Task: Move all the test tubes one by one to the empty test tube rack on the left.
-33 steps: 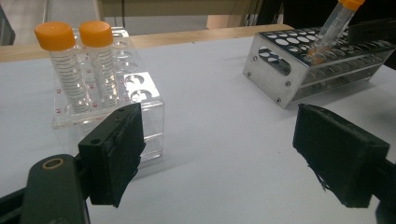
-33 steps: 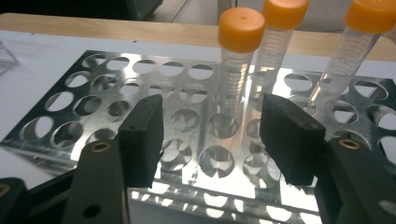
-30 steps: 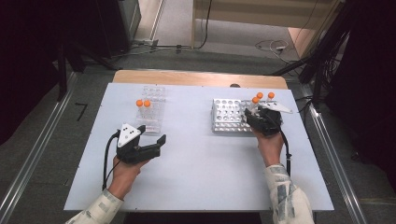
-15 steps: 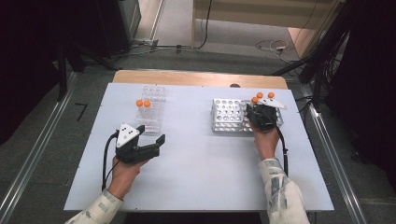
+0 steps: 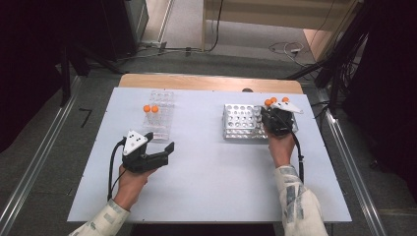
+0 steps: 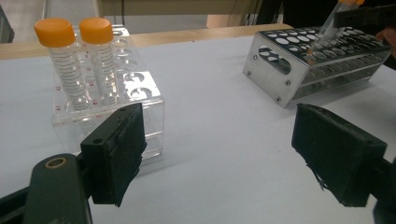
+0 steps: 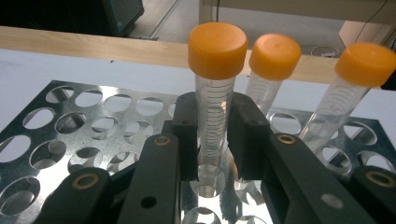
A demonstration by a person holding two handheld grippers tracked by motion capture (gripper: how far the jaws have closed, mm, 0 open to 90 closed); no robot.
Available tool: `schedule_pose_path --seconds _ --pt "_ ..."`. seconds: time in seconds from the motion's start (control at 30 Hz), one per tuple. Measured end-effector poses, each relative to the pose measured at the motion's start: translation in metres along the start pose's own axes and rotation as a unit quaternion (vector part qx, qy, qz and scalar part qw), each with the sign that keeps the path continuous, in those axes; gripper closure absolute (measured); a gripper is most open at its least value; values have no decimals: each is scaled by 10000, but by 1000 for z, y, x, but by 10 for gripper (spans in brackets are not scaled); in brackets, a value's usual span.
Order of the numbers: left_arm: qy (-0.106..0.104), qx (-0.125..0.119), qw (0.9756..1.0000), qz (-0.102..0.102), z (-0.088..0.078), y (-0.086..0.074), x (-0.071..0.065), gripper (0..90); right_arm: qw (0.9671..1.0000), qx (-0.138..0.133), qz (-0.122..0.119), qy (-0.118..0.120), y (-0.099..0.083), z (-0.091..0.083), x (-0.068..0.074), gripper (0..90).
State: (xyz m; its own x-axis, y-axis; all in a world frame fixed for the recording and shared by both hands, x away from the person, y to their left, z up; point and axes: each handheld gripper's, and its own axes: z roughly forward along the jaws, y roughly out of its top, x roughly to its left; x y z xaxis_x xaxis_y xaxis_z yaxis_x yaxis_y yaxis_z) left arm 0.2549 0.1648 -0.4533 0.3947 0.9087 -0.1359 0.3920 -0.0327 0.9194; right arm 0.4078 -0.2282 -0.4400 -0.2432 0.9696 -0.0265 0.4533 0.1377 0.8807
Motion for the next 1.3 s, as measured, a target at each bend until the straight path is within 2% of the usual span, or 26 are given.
schedule_pose_path --seconds 0.43,0.7,0.87,1.0,1.13,1.3 --pt "6 12 10000 0 1 -1 -1 176 9994 -317 -94 28 18 -24 1 721" --pt "8 13 10000 7 0 -1 -1 176 9987 -436 -150 230 25 -42 6 722" --pt "0 34 10000 15 0 -1 -1 177 9976 -440 -138 523 23 -53 11 722" --pt "-10 32 10000 34 1 -2 -2 176 9955 -374 -231 838 16 -63 19 722" --pt "-25 42 10000 30 2 -2 -3 177 9919 -296 -324 1193 6 -74 30 722" --pt "-40 69 9999 61 3 -3 -6 177 9856 -184 -548 1587 -6 -83 50 721"
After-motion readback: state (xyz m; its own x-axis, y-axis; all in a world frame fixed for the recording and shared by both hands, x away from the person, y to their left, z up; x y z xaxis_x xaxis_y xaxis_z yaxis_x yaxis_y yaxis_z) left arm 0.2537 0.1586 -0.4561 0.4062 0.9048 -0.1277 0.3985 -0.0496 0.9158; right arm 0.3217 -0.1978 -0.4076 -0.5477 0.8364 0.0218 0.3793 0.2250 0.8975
